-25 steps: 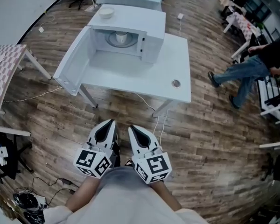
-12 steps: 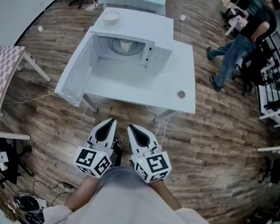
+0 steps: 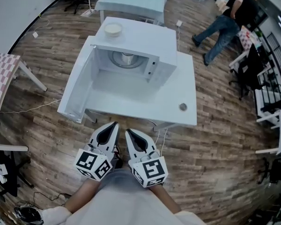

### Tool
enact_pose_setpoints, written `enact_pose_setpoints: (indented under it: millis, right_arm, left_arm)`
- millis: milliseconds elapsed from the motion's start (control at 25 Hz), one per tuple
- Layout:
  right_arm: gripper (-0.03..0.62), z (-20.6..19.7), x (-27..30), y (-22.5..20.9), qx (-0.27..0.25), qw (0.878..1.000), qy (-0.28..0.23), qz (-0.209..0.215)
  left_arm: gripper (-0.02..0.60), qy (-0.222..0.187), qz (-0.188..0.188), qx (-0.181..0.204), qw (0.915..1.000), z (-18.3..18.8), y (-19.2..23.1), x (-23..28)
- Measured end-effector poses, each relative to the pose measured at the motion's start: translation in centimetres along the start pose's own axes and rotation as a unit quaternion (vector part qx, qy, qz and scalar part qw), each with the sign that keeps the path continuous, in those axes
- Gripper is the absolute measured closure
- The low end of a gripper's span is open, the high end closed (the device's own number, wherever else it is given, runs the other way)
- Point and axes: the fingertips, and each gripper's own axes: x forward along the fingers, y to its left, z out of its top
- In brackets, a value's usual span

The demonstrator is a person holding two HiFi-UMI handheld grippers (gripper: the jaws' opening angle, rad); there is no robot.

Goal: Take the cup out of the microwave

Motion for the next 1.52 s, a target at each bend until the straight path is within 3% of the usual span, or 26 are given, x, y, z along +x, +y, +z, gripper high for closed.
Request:
enact_pose_setpoints:
  millis: [520, 840, 1520]
  right_arm:
    - [0.571, 1.9, 4.9, -0.5, 0.001, 0.999, -0.019, -0.030]
    - [0.571, 2.1, 5.3, -1.6, 0.006, 0.998, -0.021, -0.057]
    - [0.571, 3.0, 11.0, -5.1, 0.018, 0.999, -0.025, -0.043]
  left_arm:
    - [0.566, -0.015, -0.034, 0.011, 0.9992, 3.1, 4.1, 2.0]
    - [0.566, -0.015, -0.049, 0.018, 0.9985, 3.6, 4.0, 2.9]
    - [0.566, 0.003, -0.018, 0.022, 0.9996, 3.5, 8.8, 7.8]
